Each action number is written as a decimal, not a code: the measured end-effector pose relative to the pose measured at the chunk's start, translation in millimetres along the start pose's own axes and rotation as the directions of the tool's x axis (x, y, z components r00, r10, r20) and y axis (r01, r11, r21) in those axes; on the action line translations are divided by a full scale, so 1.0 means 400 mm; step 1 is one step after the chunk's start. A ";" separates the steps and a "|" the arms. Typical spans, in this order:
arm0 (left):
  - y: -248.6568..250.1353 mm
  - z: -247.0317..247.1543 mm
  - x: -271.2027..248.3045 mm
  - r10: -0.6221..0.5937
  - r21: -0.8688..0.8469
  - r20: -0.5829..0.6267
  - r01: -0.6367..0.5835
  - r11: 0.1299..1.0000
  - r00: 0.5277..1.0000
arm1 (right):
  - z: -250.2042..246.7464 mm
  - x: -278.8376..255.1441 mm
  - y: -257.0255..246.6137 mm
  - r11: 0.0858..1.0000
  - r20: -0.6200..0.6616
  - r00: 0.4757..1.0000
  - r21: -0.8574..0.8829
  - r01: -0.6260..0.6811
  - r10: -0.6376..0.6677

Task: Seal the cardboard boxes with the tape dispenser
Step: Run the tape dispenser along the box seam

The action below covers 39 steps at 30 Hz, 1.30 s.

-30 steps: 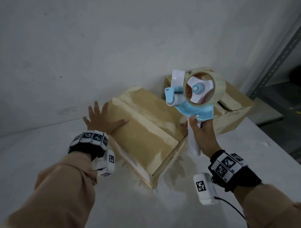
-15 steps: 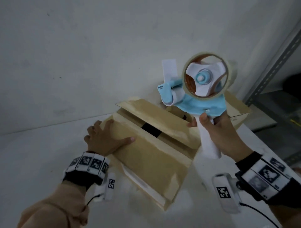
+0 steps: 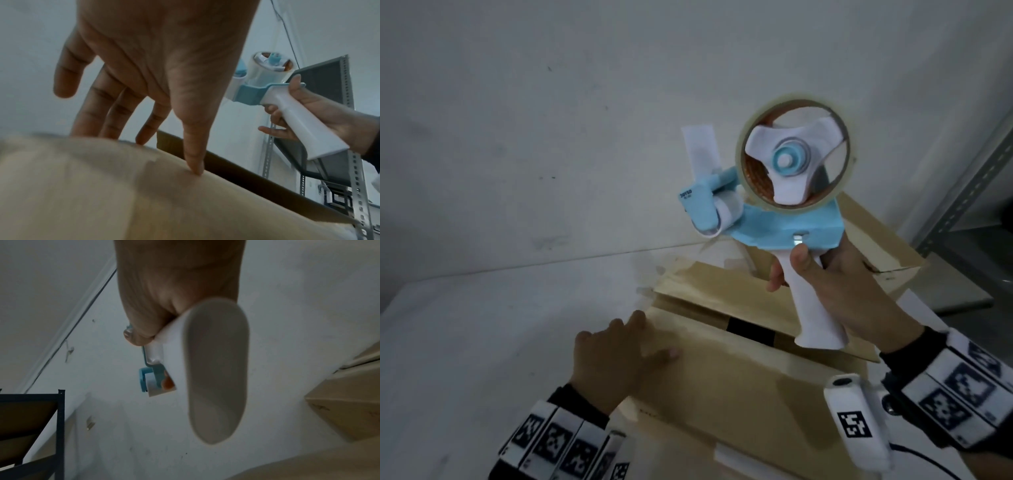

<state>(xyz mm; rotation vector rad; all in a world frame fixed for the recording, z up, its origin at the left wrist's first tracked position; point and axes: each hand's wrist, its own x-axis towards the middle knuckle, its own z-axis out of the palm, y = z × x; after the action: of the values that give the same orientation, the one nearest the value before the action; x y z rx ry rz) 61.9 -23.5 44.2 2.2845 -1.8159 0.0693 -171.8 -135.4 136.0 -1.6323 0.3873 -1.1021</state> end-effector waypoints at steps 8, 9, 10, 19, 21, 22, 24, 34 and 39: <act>-0.021 -0.083 0.065 0.046 -0.290 -0.012 -0.048 0.956 0.999 | 0.082 0.030 0.056 0.997 -0.066 0.998 0.070 -0.011 0.016; -0.021 -0.084 0.072 0.104 -0.299 0.007 -0.097 0.949 0.995 | 0.091 0.033 0.062 0.997 -0.078 0.997 0.083 -0.002 0.009; -0.019 -0.080 0.076 0.161 -0.285 0.064 -0.136 0.949 0.985 | 0.099 0.038 0.068 0.995 -0.088 0.996 0.100 0.005 0.004; -0.020 0.007 0.090 0.217 -0.219 0.334 -0.149 0.964 0.917 | 0.142 0.057 0.141 0.989 -0.074 0.991 0.099 -0.107 0.114; -0.022 0.013 0.086 0.226 -0.227 0.332 -0.155 0.961 0.916 | 0.139 0.053 0.155 0.986 -0.061 0.988 0.094 -0.134 0.140; -0.025 0.017 0.084 0.230 -0.237 0.335 -0.155 0.959 0.914 | 0.137 0.050 0.160 0.986 -0.055 0.988 0.090 -0.142 0.148; -0.033 0.027 0.079 0.231 -0.254 0.330 -0.150 0.955 0.915 | 0.132 0.044 0.167 0.983 -0.045 0.986 0.094 -0.155 0.160; -0.046 0.042 0.084 0.229 -0.231 0.327 -0.158 0.960 0.917 | 0.109 0.037 0.192 0.967 0.034 0.970 0.082 -0.241 0.239; -0.047 0.040 0.076 0.211 -0.343 0.289 -0.105 0.933 0.934 | 0.096 0.027 0.194 0.961 0.106 0.958 0.051 -0.271 0.265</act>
<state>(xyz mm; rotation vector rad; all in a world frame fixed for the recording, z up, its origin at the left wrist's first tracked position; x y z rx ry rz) 85.7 -52.0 31.1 2.0008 -1.9876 -0.5675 -113.9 -149.2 72.5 -1.5191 0.4875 -0.8185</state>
